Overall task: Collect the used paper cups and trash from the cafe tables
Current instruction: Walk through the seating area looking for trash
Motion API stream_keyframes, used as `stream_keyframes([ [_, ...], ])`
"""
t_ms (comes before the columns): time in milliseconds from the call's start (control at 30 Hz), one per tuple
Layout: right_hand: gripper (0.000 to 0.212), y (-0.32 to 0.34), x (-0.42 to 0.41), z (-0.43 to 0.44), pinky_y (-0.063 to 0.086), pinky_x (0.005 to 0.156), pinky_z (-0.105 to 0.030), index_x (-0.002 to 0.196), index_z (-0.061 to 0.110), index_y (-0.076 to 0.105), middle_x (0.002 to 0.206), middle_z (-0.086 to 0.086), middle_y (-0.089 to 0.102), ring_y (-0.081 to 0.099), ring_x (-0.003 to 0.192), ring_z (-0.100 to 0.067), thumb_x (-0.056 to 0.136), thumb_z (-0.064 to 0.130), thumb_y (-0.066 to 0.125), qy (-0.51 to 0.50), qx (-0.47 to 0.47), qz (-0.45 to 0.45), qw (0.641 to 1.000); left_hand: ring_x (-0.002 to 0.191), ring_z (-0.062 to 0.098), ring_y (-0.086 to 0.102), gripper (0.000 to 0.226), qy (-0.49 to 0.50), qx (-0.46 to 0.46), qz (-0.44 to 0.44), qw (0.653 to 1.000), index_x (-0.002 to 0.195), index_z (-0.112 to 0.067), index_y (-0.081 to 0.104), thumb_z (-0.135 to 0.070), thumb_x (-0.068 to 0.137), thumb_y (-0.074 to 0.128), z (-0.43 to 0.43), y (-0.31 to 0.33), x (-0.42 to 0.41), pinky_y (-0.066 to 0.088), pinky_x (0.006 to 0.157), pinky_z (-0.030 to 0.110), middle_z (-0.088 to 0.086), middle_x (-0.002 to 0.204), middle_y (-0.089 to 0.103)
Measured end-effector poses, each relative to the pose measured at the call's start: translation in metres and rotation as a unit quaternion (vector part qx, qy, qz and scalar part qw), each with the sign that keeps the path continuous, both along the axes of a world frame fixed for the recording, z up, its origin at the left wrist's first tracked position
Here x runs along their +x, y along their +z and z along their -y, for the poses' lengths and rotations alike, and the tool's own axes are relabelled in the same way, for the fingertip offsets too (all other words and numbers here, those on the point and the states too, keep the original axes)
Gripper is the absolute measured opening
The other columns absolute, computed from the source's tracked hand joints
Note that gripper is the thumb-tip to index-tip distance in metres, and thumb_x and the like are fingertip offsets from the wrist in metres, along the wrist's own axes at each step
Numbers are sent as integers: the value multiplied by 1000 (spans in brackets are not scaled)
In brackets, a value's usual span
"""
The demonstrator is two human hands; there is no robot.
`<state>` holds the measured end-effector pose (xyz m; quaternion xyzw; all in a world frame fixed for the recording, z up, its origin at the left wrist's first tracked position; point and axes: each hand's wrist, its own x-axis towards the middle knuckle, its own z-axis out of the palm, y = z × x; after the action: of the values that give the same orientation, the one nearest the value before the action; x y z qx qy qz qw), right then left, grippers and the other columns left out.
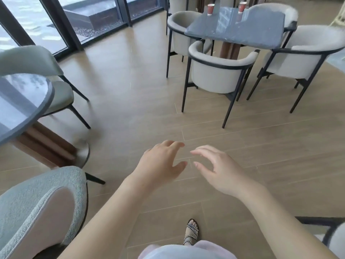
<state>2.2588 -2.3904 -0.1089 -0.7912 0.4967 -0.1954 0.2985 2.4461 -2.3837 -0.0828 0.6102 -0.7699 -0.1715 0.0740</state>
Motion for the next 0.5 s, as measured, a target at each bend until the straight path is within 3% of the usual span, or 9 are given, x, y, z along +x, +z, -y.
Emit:
stream_keyframes([
  [67,28,3,-11,37,29,78,-2,118,34,53,121,25,47,43,107,7,91,35,50,-6,0,-5,1000,118,17,48,49,-2,-3,-6,1000,135,-32,35,-46,89,47,39,3,-12,40,93,34,-10,138,42],
  [300,29,7,-35,128,33,78,-9,120,34,52,123,25,45,41,107,7,92,36,48,-24,3,-6,1000,117,16,48,50,-22,6,-8,1000,134,-34,35,-49,89,47,141,5,-34,41,91,33,-11,138,42],
  [433,29,3,-36,183,31,73,1,119,32,53,117,26,44,40,97,9,91,34,49,-29,-7,2,1000,118,16,48,49,-35,4,-12,999,134,-33,35,-48,89,47,198,3,-35,42,91,34,-11,137,43],
  [500,28,-1,-30,215,31,77,-1,118,30,55,113,27,43,42,99,8,90,32,51,-31,-8,9,999,112,16,51,49,-30,6,-10,999,134,-34,35,-48,88,48,229,-1,-30,41,89,33,-11,136,43],
])
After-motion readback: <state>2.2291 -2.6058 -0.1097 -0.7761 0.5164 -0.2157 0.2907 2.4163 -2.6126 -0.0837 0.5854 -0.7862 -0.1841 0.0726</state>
